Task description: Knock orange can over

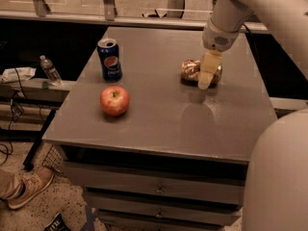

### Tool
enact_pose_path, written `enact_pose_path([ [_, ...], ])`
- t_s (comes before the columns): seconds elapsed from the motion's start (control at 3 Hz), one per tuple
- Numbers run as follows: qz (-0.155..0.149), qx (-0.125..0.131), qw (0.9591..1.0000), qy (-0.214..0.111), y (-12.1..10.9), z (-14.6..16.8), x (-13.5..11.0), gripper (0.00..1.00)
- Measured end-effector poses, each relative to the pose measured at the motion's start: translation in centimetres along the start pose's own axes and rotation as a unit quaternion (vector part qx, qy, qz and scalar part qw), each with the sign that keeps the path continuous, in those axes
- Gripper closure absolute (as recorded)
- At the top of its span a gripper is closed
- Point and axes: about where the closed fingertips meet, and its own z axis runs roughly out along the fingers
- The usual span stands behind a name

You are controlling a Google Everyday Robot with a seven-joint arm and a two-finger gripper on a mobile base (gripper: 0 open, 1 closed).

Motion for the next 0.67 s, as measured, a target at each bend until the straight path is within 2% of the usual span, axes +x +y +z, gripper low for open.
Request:
enact_pose_path([
  [0.33,0.015,0.040,0.9989,0.021,-1.1,-4.2,2.9,0.00],
  [0.67,0.043,0.063,0.9966,0.031,-1.8,-6.8,6.6,0.00],
])
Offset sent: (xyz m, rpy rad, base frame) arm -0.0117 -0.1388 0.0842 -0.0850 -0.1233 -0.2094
